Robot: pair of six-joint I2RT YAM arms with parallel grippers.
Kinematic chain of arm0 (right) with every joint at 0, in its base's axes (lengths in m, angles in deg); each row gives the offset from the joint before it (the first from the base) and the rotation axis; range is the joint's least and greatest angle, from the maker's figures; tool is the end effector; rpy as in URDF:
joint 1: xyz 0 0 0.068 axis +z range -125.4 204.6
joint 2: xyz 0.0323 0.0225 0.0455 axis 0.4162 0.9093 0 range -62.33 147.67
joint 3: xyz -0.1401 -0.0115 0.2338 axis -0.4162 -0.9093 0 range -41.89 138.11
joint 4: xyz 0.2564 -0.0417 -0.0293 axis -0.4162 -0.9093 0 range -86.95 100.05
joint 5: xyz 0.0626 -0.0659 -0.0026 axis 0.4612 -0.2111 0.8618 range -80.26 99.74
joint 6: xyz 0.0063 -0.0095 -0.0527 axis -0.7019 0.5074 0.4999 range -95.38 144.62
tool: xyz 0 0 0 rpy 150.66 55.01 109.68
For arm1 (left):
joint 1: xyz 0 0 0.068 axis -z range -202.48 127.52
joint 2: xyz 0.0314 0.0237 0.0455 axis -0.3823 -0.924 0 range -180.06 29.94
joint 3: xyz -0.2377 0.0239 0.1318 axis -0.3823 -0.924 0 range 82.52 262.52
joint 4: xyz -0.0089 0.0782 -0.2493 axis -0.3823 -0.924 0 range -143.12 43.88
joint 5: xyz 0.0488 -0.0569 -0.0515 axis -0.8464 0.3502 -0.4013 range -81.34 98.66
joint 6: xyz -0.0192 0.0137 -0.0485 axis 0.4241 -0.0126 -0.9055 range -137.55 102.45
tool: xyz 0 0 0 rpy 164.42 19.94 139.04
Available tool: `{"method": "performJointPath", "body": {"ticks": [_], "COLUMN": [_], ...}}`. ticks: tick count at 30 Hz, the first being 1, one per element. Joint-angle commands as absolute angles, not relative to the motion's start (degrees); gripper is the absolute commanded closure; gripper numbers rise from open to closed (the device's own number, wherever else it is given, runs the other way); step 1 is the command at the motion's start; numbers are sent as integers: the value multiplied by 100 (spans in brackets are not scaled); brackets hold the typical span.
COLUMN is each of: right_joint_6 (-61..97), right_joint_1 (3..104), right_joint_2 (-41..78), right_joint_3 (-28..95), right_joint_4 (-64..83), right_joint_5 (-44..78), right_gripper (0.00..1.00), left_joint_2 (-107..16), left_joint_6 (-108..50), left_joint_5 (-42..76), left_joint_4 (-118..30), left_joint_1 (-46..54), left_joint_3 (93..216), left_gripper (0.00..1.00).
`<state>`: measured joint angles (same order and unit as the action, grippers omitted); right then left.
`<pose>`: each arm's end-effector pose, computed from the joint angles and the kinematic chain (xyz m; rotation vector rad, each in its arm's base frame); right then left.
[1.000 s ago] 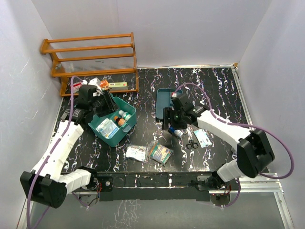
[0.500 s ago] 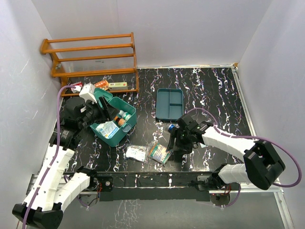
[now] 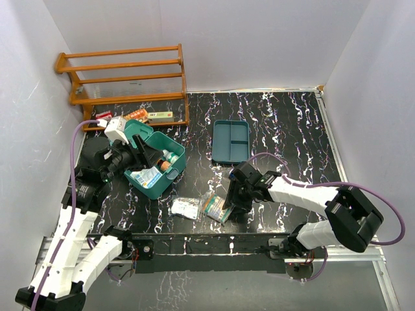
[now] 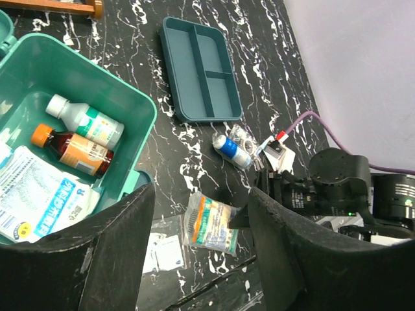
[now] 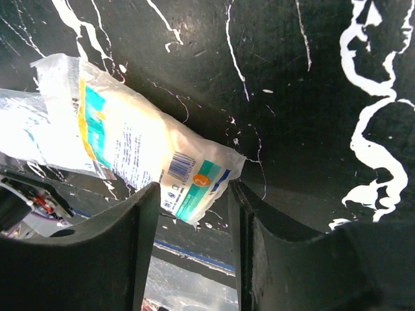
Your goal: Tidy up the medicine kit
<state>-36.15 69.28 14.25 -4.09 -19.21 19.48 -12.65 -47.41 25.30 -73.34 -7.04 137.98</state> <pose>0.1579 0.1647 0.1625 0.3683 2.9587 0.6142 0.1474 -0.0513 0.3785 -0.0243 1.8891 -0.8146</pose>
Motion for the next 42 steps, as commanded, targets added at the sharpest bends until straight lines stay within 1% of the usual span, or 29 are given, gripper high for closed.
{"method": "performJointPath", "body": {"ticks": [1,7,9,13,18,24,32,35,38,42], "right_joint_6": [-3984,-4077,-4114,-4129,-3887,-3410,-2696,-2525,-2452,-2478], "right_joint_1": [7091,7163,7179,7182,7188,7186,7188,7188,7188,7188], "right_joint_2": [1466,1535,1537,1468,1287,650,-379,-532,-632,-659], "right_joint_3": [-406,-442,-490,-542,-391,-194,-66,117,285,466], "right_joint_4": [-1720,-1580,-1481,-1264,-1108,-901,-26,71,265,677], "right_joint_5": [1370,957,848,631,382,61,-147,-107,47,365], "right_gripper": [59,65,70,85,100,100,100,100,100,100], "left_joint_2": [-1170,-1211,-1236,-1272,-1302,-1310,-1512,-1643,-1748,-1766], "left_joint_6": [-4853,-4953,-4977,-5027,-5023,-5015,-5134,-5265,-5376,-5569], "left_joint_5": [2878,2953,2977,3072,3219,3323,3587,3809,4203,4634], "left_joint_4": [-7213,-7129,-7106,-7057,-7097,-7108,-6809,-6486,-6157,-5761], "left_joint_1": [-718,-701,-693,-666,-657,-659,-659,-659,-661,-657], "left_joint_3": [13829,13815,13802,13788,13778,13650,13604,13575,13517,13341], "left_gripper": [42,41,41,39,34,29,24,21,16,15]}}
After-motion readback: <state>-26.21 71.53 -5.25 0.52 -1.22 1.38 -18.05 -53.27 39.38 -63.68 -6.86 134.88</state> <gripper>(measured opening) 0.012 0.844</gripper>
